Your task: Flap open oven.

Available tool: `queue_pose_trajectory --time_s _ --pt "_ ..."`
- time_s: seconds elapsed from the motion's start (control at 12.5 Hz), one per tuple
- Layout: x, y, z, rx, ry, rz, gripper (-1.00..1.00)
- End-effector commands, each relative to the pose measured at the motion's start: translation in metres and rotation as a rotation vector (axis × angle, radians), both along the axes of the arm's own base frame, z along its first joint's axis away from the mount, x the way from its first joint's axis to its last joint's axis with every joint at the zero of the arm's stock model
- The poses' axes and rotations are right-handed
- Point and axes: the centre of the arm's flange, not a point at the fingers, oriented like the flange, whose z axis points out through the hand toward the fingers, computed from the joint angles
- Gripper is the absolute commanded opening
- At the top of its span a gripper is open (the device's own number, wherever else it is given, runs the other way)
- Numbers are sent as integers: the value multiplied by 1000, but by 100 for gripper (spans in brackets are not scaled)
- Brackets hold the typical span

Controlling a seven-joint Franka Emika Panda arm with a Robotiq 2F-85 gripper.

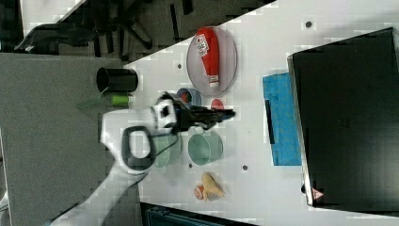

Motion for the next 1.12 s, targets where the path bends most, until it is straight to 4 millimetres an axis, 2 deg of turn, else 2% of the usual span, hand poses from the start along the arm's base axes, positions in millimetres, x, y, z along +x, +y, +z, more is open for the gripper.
queue_pose_trajectory --time_s 0.08,0.4,0.56,0.72,0.88,1.12 --pt "0 -4 57 97 -88 -174 -65" --pt "-24 -6 146 296 -85 -378 -65" --pt "-32 -9 206 321 -131 -382 -65" --pt "-44 -12 248 317 -94 -396 -65" --pt "-49 -18 277 305 -35 -421 -65" --pt "-52 -24 303 302 -8 -441 -65"
